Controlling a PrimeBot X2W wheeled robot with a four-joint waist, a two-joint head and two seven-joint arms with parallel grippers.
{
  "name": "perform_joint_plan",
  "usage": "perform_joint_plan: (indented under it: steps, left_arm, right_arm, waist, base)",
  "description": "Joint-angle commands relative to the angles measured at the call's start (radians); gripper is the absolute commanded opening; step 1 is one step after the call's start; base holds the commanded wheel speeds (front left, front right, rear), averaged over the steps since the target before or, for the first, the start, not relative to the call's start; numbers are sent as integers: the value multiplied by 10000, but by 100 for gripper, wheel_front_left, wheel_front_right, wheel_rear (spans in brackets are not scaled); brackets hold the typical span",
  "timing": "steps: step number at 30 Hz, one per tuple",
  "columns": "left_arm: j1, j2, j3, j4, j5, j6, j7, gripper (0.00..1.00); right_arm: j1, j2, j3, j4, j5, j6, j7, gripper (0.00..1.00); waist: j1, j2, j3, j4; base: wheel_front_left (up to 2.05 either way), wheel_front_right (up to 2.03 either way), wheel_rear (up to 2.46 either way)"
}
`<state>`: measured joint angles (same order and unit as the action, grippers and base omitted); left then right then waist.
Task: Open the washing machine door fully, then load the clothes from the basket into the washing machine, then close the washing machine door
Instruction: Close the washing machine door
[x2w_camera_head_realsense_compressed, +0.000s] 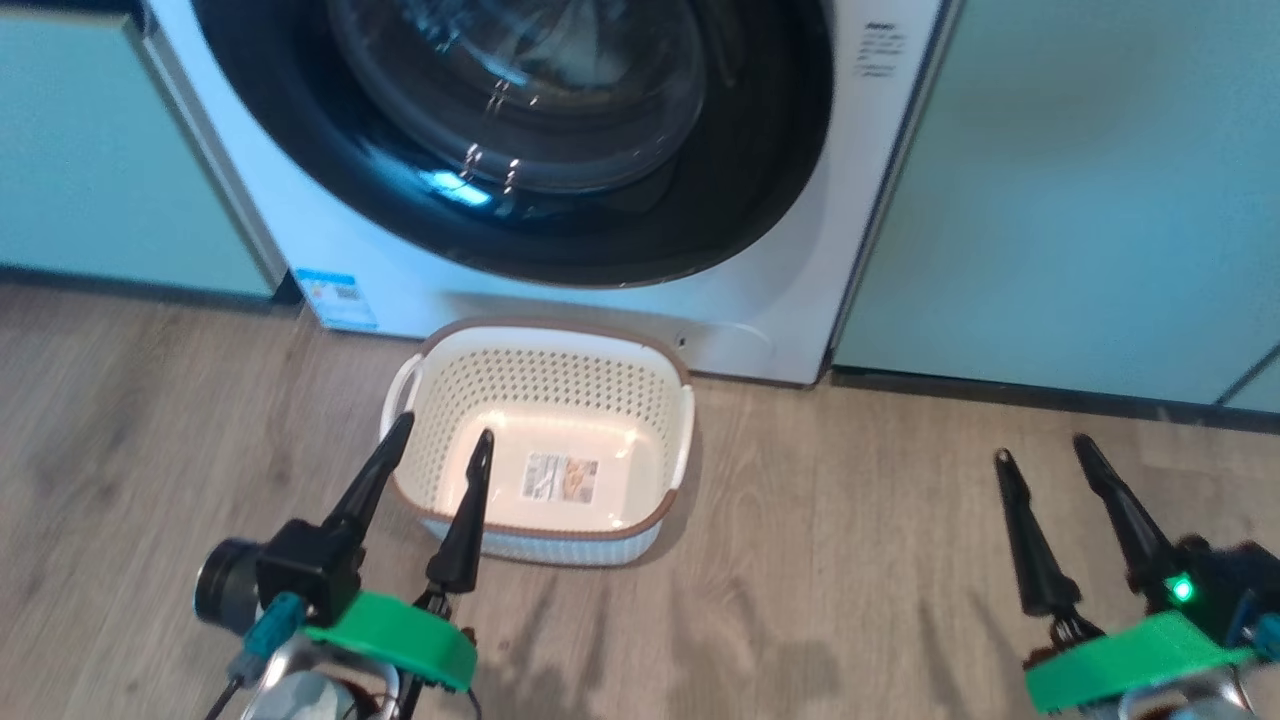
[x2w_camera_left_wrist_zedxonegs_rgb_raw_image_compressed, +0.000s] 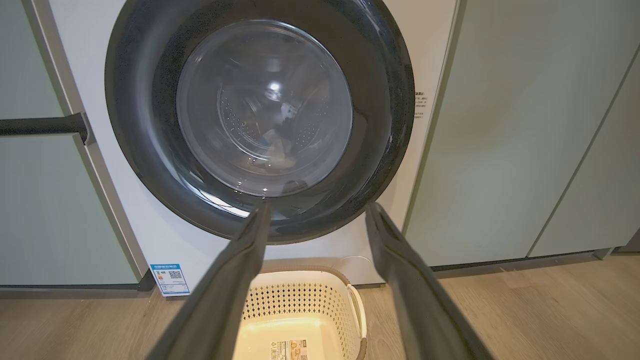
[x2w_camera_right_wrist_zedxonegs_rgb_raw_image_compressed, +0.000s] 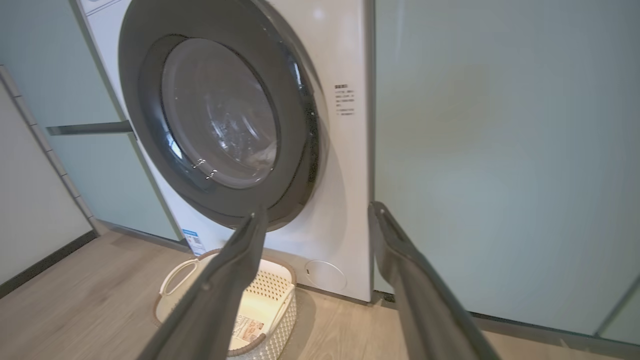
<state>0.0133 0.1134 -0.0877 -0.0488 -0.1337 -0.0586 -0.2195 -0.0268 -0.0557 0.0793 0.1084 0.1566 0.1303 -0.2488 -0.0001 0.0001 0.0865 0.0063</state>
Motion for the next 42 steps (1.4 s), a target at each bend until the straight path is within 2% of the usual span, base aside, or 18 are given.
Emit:
perform_joint_plan:
  steps: [1,14,28,42]
  left_arm:
    - [-204,198,462,-353,-111,49,26,100]
    - [390,332,708,-518,-382,282,384,100]
    - [719,381,963,-791,-535,684,808,100]
    - [794,433,917,-890,-602,827,888,100]
  right_arm:
    - [6,41,25,-541,-70,4,34,100]
    - [1364,53,-985,-1886,349,4,455,100]
    - [1647,54,-1699,-1884,513,4,472,100]
    - [1655,54,-1770,-1830,574,4,525,100]
  waist:
    - [1,-1,-258,-269]
    - [1,-1,-928,-726]
    - [1,-1,-1048,-693]
    - [1,-1,-967,-734]
  base:
    - [0,0,0]
    - [0,0,0]
    - [0,0,0]
    - [0,0,0]
